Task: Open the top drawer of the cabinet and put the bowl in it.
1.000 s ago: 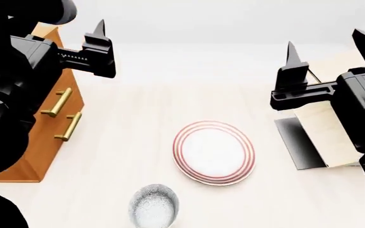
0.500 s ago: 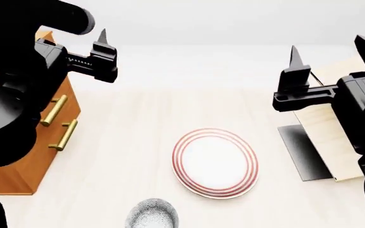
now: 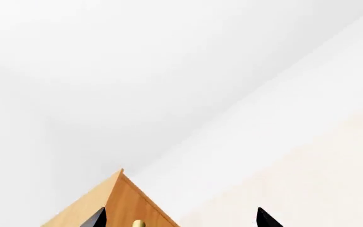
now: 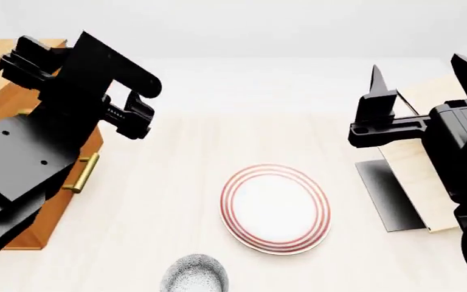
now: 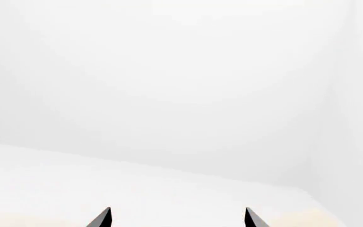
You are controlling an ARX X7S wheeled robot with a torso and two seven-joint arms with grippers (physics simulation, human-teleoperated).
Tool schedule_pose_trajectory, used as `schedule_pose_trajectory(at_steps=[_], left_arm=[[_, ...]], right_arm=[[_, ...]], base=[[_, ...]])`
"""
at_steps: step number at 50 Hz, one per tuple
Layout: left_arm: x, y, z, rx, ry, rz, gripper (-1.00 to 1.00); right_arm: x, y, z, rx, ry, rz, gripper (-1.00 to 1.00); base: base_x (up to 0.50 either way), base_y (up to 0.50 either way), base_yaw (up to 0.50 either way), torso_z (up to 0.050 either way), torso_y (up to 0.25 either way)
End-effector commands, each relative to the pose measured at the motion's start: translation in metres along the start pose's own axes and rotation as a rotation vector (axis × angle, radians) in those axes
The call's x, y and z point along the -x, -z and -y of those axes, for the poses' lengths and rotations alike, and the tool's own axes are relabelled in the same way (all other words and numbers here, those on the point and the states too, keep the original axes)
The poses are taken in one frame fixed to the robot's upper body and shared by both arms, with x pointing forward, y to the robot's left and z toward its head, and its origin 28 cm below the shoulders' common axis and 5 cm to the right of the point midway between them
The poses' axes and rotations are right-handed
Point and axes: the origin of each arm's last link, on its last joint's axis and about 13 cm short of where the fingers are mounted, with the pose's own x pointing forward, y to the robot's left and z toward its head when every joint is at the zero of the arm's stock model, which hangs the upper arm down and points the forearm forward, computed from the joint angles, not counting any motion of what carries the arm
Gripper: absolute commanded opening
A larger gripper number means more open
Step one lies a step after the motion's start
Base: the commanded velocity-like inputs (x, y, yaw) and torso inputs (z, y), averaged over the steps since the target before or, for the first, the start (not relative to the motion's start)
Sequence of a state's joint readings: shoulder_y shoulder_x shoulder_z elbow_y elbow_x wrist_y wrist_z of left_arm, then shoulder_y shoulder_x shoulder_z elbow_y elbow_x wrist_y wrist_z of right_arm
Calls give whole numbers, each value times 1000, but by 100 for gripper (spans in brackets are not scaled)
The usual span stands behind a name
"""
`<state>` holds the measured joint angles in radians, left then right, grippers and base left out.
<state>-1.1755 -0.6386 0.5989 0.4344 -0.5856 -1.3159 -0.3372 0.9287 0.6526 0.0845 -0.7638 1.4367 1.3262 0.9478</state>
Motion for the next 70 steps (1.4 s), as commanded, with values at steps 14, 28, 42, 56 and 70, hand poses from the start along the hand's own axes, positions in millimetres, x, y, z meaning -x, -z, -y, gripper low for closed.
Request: schedule_pose_trajectory(at_steps=[14,28,42,56,70], left_arm=[[-26,24,9,-181,-20,-169,100],[-49,30,7,-268,-79,-229,100],[-72,41,7,-325,-132,-282,100],[-87,52,14,-328,-161,-320,100],[-105,65,15,-315,-184,-371,100]], right_arm=[[1,6,-5,-20,-25,-15,100],[0,11,-6,-20,-28,-19,100],[-2,16,-6,-28,-26,-30,100],[-2,20,-6,-35,-28,-40,100],[-2,25,-8,-49,-41,-56,100]], base=[[0,0,0,0,0],[0,0,0,0,0],[0,0,0,0,0],[0,0,0,0,0],[0,0,0,0,0]])
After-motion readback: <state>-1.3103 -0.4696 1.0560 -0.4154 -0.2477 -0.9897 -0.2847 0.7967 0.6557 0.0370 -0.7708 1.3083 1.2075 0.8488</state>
